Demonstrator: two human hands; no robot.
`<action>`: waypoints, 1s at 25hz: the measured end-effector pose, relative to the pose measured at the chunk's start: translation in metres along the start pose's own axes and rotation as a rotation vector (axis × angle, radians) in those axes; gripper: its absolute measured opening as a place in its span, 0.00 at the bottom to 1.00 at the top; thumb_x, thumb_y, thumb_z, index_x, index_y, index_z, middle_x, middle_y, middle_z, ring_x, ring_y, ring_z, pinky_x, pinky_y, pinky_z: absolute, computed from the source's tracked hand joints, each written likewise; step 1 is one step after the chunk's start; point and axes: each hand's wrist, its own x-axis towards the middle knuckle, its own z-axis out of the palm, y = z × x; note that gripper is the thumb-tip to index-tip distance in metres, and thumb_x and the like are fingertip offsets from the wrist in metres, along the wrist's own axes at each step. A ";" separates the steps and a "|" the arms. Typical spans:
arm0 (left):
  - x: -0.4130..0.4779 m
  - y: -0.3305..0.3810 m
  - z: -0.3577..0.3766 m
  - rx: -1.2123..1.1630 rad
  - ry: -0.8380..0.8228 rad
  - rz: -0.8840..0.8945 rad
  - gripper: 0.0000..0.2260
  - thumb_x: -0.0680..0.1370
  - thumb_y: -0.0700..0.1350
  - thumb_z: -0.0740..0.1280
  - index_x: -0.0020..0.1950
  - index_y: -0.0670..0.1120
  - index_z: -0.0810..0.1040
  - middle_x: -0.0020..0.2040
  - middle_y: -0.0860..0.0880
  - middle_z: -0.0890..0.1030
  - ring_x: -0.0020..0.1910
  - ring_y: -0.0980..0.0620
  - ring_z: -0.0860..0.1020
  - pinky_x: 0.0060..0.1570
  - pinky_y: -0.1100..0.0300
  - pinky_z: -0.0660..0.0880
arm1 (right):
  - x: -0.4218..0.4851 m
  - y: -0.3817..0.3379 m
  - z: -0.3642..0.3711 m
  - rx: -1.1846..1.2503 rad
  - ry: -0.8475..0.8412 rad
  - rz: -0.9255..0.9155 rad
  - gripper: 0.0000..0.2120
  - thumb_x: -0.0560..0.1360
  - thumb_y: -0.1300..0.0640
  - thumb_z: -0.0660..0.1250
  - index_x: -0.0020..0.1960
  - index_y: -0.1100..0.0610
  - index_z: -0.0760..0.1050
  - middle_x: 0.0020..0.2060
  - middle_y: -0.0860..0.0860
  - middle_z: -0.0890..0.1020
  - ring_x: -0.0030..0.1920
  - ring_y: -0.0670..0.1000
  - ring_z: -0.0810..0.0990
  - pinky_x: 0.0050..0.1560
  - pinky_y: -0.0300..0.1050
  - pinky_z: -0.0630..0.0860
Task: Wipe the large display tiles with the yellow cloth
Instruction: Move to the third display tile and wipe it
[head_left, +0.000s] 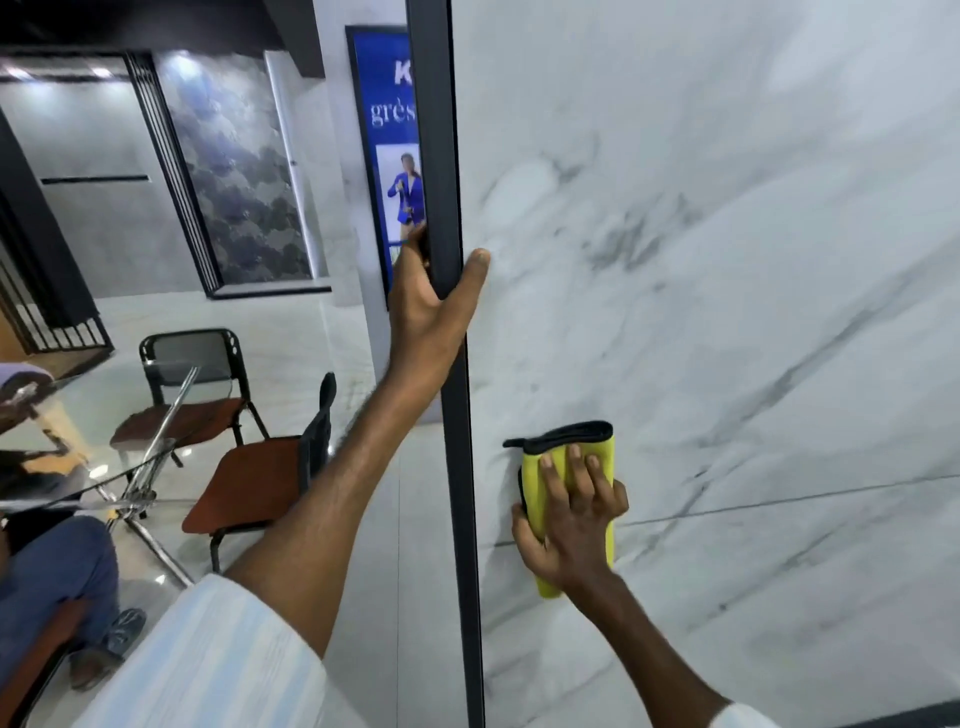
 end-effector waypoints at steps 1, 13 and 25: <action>0.017 0.017 -0.002 -0.005 -0.018 0.054 0.17 0.83 0.44 0.72 0.69 0.49 0.71 0.56 0.58 0.80 0.50 0.70 0.79 0.55 0.71 0.73 | 0.028 0.001 -0.006 0.014 0.039 0.000 0.40 0.69 0.42 0.67 0.78 0.47 0.62 0.82 0.49 0.59 0.78 0.56 0.59 0.62 0.65 0.65; 0.114 0.106 0.022 -0.010 0.092 0.261 0.16 0.85 0.49 0.67 0.71 0.52 0.70 0.61 0.52 0.80 0.58 0.56 0.79 0.59 0.61 0.76 | 0.405 -0.009 -0.120 0.096 0.353 -0.078 0.36 0.74 0.41 0.66 0.81 0.47 0.65 0.80 0.48 0.64 0.76 0.55 0.63 0.63 0.62 0.65; 0.118 0.102 0.024 0.016 0.119 0.239 0.25 0.84 0.53 0.68 0.80 0.50 0.67 0.70 0.53 0.78 0.69 0.55 0.76 0.72 0.50 0.72 | 0.631 -0.016 -0.199 0.114 0.292 -0.037 0.43 0.69 0.31 0.53 0.82 0.43 0.61 0.81 0.48 0.62 0.77 0.58 0.59 0.69 0.62 0.60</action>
